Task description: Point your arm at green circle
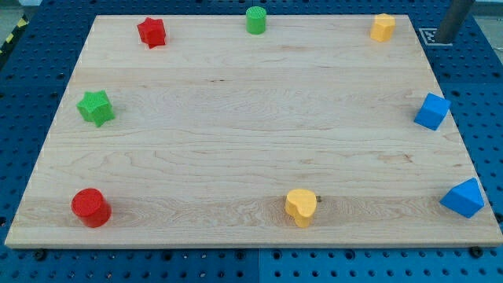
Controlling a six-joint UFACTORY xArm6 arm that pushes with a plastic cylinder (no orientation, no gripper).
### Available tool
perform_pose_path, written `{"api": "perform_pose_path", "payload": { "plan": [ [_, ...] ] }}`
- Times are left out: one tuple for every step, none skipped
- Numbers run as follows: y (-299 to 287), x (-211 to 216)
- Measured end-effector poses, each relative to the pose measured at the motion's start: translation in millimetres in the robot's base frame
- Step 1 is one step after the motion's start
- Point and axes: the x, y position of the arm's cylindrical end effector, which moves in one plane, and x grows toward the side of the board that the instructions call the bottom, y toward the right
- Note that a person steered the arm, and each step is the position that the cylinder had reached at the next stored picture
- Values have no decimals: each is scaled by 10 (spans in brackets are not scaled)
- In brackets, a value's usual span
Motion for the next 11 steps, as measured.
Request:
{"api": "perform_pose_path", "payload": {
  "plan": [
    [-103, 122],
    [-104, 292],
    [-323, 526],
    [-885, 528],
    [-1485, 480],
    [-1911, 239],
    [-2163, -120],
    [-2323, -605],
    [-2575, -819],
    [-2864, -807],
    [-3223, -735]
  ]
}}
